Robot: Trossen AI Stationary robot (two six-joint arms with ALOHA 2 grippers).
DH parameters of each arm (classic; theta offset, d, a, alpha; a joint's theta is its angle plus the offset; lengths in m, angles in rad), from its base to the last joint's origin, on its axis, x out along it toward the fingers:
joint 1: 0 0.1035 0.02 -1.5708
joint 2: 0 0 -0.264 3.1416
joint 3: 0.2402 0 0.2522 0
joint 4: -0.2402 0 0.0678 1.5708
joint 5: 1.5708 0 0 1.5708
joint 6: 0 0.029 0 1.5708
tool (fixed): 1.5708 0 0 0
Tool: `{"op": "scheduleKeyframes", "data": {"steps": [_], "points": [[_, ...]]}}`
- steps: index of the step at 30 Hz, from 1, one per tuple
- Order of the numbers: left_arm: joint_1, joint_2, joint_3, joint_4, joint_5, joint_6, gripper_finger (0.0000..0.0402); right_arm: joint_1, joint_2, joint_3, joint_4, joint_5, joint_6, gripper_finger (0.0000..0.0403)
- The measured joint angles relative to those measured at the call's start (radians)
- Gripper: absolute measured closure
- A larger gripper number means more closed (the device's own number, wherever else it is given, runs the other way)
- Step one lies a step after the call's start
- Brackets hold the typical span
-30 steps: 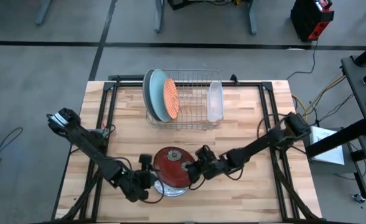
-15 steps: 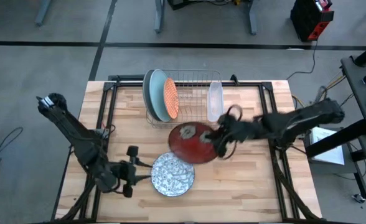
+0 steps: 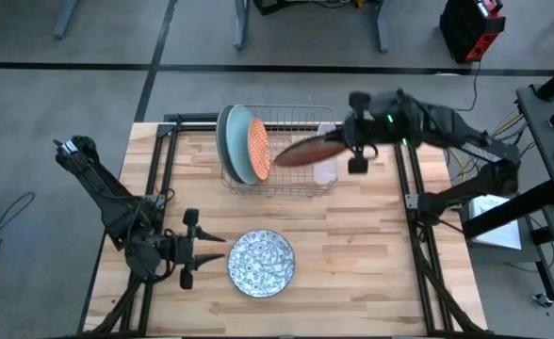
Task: Sort dishes
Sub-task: Put the red plate in the dish rack
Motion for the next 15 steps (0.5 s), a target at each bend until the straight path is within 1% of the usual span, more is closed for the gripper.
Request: {"op": "scheduleKeyframes", "data": {"steps": [4,7,9,12,15], "points": [[0.0,0.016,0.0,0.002,-0.006,-0.047,0.0247,-0.137,0.137,0.152,-0.085,-0.114,-0.191,0.0395],[0.0,0.034,0.0,0.026,-0.073,-0.063,0.0247,-0.228,0.257,0.288,-0.155,-0.244,-0.359,0.0395],[0.0,0.044,0.0,0.039,-0.125,-0.073,0.0247,-0.271,0.344,0.384,-0.226,-0.305,-0.494,0.0395],[0.0,0.059,0.0,0.045,-0.186,-0.102,0.0247,-0.313,0.466,0.497,-0.276,-0.312,-0.639,0.0395],[0.0,0.079,0.0,0.046,-0.244,-0.137,0.0247,-0.336,0.565,0.58,-0.302,-0.302,-0.81,0.0395]]}}
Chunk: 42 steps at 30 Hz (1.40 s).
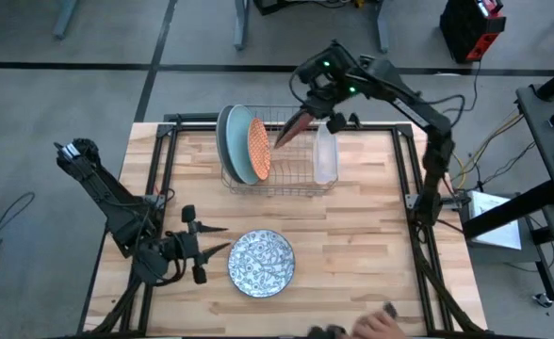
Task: Sort dishes
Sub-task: Put the red plate in the dish rack
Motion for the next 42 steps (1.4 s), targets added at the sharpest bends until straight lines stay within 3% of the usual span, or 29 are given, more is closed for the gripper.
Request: {"op": "scheduleKeyframes", "data": {"steps": [6,14,25,42], "points": [[0.0,0.049,0.0,0.005,-0.113,-0.021,0.0247,-0.013,0.121,0.088,0.007,-0.053,-0.314,0.0395],[0.0,0.086,0.0,0.015,-0.247,-0.031,0.0247,-0.008,0.168,0.095,-0.001,-0.145,-0.564,0.0395],[0.0,0.086,0.0,0.013,-0.254,-0.018,0.0247,0.009,0.187,0.092,0.022,-0.22,-0.613,0.0395],[0.0,0.085,0.0,0.013,-0.279,-0.002,0.0247,0.016,0.267,0.091,0.058,-0.216,-0.613,0.0395]]}}
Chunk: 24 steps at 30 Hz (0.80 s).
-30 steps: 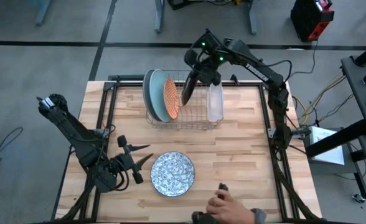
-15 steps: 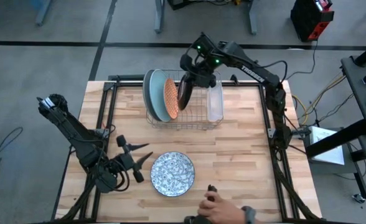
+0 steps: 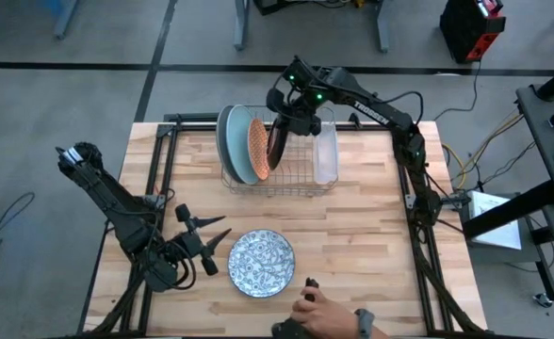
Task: Sort dishes
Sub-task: Put the red plate in the dish rack
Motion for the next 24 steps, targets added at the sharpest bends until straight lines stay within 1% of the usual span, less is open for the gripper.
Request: {"op": "scheduleKeyframes", "data": {"steps": [13,21,24], "points": [[0.0,0.0,0.0,-0.003,0.002,0.001,0.0247,0.001,0.051,-0.002,0.005,0.0,0.0,0.0395],[0.0,0.0,0.0,-0.003,0.003,-0.002,0.0247,0.007,0.105,-0.003,0.002,0.006,0.0,0.0395],[0.0,0.0,0.0,-0.003,0.003,-0.002,0.0247,0.009,0.121,-0.003,0.004,0.007,0.001,0.0385]]}}
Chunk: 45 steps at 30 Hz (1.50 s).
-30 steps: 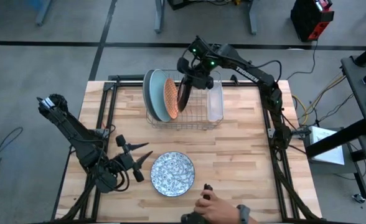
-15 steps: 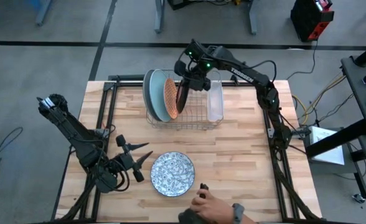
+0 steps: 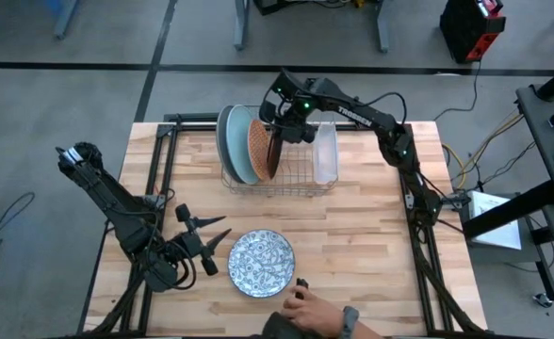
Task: Sort dishes
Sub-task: Put the red plate in the dish rack
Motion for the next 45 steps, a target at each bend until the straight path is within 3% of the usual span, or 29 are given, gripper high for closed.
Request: {"op": "scheduleKeyframes", "data": {"steps": [9,45], "points": [[0.0,0.0,-0.002,-0.004,0.0,-0.011,0.0247,0.006,0.02,-0.003,0.023,0.003,-0.001,0.0377],[0.0,0.0,-0.004,-0.005,0.0,-0.015,0.0247,0.001,0.0,0.0,0.172,0.035,0.165,0.0263]]}}
